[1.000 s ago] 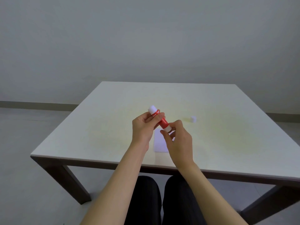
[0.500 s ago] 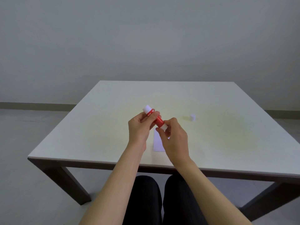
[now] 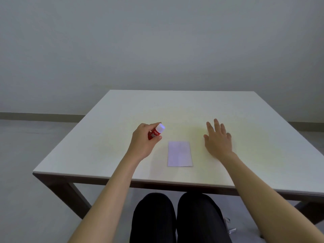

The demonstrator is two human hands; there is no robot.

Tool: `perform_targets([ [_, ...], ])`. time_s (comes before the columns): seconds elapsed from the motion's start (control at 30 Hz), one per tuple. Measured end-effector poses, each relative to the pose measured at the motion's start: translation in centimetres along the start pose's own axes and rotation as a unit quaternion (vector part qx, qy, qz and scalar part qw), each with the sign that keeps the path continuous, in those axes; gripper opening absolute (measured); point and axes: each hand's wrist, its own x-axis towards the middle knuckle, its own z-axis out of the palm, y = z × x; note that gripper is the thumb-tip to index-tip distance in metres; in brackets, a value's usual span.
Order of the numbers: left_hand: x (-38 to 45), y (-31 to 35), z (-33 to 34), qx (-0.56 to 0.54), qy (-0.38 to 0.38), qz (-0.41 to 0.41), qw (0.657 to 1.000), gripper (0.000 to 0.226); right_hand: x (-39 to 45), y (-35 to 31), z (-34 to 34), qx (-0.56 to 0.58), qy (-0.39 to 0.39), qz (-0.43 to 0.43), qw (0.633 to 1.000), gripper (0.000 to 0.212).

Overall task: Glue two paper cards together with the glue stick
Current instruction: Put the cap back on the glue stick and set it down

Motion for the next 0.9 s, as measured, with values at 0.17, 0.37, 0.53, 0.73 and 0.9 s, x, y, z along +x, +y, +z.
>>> perform_targets([
  [0.17,-0.1,-0.3,-0.2,-0.01,0.032,-0.008,0.999,0.046,0.1,0.4,-0.1,-0.029,0.084,-0.033,0.995,0.041],
  [0.37,-0.5,-0.1,0.1,-0.031,0.052,0.007,0.998,0.012,-2.2,-3.0,-3.0,0.457,0.05,-0.014,0.888,0.017],
  [0.53,-0.8,0.8,0.9,-0.047,0.024,0.018,0.998,0.006,-4.2,-6.6,-5.3,0.6,-0.007,-0.063,0.798,0.019],
  [0.73,-0.8,1.4,1.2,-0.008,0.02,0.042,0.999,0.013,-4.5,-7.0,-5.9,0.539,0.022,-0.126,0.832,0.02],
  [0.9,-0.8,1.8,1.4,0.038,0.015,0.078,0.996,0.022,-4.7,-6.9,-5.7,0.429,0.06,-0.191,0.881,0.016],
])
